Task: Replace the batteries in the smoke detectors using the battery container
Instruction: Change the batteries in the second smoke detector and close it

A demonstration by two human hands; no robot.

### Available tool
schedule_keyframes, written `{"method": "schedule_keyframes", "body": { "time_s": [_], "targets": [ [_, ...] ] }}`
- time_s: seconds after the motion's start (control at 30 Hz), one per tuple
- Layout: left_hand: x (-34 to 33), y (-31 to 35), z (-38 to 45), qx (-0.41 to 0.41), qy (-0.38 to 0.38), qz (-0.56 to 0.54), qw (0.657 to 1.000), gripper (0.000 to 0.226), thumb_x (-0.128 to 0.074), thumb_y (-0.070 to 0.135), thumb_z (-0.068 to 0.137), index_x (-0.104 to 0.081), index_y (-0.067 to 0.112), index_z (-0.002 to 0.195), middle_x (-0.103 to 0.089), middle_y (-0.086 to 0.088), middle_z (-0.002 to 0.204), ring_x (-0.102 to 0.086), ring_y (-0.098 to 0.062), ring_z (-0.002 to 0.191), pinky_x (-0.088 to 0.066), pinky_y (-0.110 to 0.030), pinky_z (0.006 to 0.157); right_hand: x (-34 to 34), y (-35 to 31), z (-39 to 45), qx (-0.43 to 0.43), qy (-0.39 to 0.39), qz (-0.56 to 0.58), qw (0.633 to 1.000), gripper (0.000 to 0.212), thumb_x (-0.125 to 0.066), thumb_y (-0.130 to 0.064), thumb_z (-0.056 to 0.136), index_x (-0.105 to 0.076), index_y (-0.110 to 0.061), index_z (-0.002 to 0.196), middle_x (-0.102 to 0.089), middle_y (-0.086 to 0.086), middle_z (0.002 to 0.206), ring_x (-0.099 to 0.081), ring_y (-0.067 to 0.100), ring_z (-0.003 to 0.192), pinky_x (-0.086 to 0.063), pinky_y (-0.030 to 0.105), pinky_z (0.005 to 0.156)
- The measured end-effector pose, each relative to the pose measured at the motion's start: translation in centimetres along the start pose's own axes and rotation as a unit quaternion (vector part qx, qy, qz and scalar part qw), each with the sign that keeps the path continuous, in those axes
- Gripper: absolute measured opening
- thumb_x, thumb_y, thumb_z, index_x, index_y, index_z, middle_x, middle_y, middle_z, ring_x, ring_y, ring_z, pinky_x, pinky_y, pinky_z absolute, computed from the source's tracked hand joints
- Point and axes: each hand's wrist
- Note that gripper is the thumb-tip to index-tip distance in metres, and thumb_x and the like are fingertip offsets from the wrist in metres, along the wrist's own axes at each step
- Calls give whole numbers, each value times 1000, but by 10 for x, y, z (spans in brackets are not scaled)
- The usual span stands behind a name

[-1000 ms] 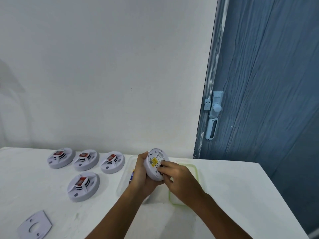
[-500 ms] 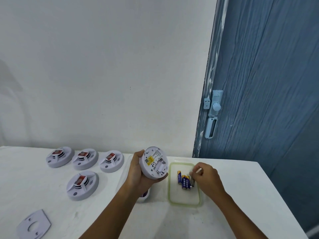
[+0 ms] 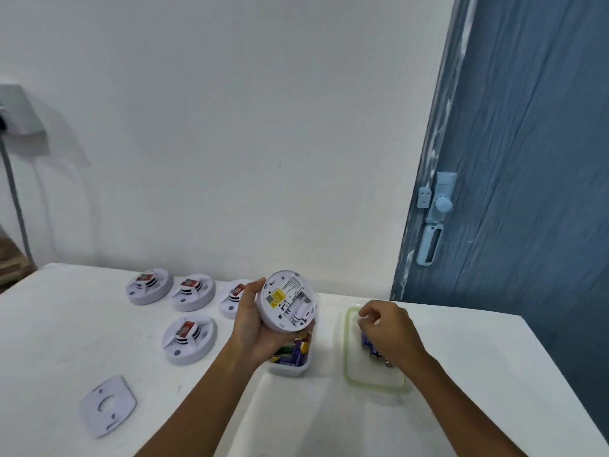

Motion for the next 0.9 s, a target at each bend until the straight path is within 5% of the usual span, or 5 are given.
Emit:
{"method": "schedule_keyframes", "body": {
  "time_s": [0.23,0.4,0.7,0.83,0.9],
  "targets": [
    [36,43,-29,-42,9,22,999,49,-55,43,76,-74,8,104,-61,-24,125,-50,-45,120,-44,-55,92,-41,-65,0,119,-55,28,991,22,-53,-6,87,-72,-16,92,-68,-3,83,-61,10,68,-49,23,66],
    [50,64,-31,-23,2,9,1000,62,-74,39,62,-65,9,116,-57,-24,131,-44,-44,129,-47,-60,86,-70,-91,1,148,-91,-125,977,27,-49,-8,87,-72,-18,97,-71,2,96,-64,21,86,-43,24,70],
    [59,74,-23,8,-15,-12,1000,47,-57,40,75,-70,7,106,-66,-22,113,-55,-43,108,-46,-58,86,-114,-112,-2,187,-219,-320,903,17,-54,-8,84,-58,-6,101,-61,16,102,-52,28,83,-37,32,67],
    [63,77,-21,13,-26,-20,999,49,-56,39,76,-65,8,114,-65,-22,115,-51,-43,116,-44,-58,89,-116,-107,-1,204,-198,-313,906,16,-55,-9,82,-56,-8,98,-61,13,96,-50,27,78,-36,31,64],
    [65,80,-20,17,-33,-26,999,51,-56,39,78,-63,9,118,-62,-22,122,-48,-43,121,-43,-58,91,-114,-102,1,191,-166,-237,938,22,-54,-8,80,-56,-15,100,-62,4,88,-54,22,77,-36,29,63]
  ]
}}
Point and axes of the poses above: each hand's wrist, its own z-axis towards the middle knuckle, its own x-axis out of the back of the hand, y = z × x
